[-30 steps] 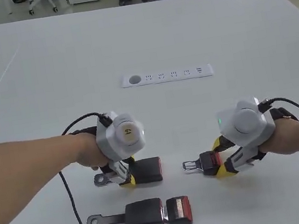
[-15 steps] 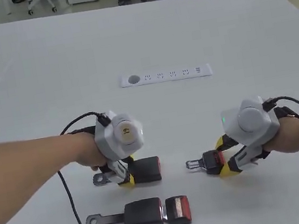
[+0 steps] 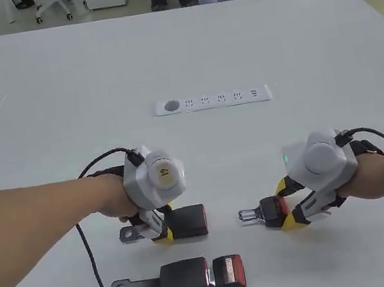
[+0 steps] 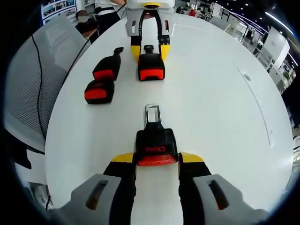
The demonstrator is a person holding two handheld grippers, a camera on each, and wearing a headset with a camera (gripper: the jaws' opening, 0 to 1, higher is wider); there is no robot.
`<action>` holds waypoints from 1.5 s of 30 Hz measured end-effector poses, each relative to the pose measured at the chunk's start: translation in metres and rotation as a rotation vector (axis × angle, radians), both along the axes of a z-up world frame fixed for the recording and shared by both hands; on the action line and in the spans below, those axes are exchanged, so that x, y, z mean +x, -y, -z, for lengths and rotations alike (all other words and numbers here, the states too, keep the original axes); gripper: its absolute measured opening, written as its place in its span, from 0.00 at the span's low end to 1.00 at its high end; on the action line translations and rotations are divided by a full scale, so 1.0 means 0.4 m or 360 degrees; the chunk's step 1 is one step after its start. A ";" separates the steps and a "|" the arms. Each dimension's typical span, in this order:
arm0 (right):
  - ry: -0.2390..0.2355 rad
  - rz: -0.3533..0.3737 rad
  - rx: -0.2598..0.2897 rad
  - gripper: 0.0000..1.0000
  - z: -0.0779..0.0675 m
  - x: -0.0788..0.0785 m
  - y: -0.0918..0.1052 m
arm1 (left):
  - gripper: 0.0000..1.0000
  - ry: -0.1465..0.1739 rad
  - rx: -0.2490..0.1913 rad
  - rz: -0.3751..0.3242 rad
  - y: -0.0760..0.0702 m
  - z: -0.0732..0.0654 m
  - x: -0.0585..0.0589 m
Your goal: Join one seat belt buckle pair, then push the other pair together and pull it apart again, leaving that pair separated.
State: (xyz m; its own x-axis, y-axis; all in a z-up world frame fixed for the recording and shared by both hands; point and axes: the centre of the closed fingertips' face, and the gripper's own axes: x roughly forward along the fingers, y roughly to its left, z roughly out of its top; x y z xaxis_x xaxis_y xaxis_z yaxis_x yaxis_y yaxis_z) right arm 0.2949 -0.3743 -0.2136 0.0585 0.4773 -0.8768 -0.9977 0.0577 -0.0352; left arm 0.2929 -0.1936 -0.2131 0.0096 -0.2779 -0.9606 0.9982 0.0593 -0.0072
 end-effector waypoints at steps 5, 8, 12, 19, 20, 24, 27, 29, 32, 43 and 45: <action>0.0018 0.0029 -0.0012 0.36 -0.002 0.005 0.001 | 0.32 0.0001 0.0005 -0.0008 0.002 0.000 -0.004; 0.0038 0.0031 -0.0025 0.42 -0.005 0.009 0.003 | 0.32 0.0005 0.0015 -0.0011 0.004 -0.002 -0.004; 0.0049 0.0037 -0.0029 0.43 -0.011 0.010 0.006 | 0.32 0.0021 0.0036 -0.0003 -0.002 -0.001 0.005; 0.0069 0.0059 -0.0034 0.47 -0.027 0.009 0.025 | 0.36 0.0063 0.0101 0.0008 -0.025 -0.002 0.007; 0.0069 0.0063 -0.0035 0.48 -0.026 0.007 0.028 | 0.36 0.0069 0.0099 -0.0005 -0.029 -0.005 0.008; 0.0068 0.0077 -0.0036 0.51 -0.035 -0.001 0.041 | 0.37 0.0070 0.0055 -0.0094 -0.043 -0.017 0.014; 0.0065 0.0091 -0.0031 0.52 -0.041 -0.008 0.047 | 0.38 0.0069 0.0031 -0.0138 -0.053 -0.031 0.004; 0.0067 0.0097 -0.0032 0.52 -0.043 -0.012 0.052 | 0.38 0.0064 0.0009 -0.0166 -0.064 -0.032 0.002; 0.0066 0.0104 -0.0022 0.54 -0.039 -0.017 0.059 | 0.39 0.0065 -0.0011 -0.0196 -0.080 -0.034 -0.008; 0.0085 0.0178 0.0037 0.56 -0.060 -0.040 0.078 | 0.44 0.0067 -0.0230 -0.0422 -0.102 -0.067 -0.050; 0.0086 0.0190 0.0046 0.57 -0.072 -0.056 0.079 | 0.44 0.0069 -0.0269 -0.0453 -0.099 -0.077 -0.062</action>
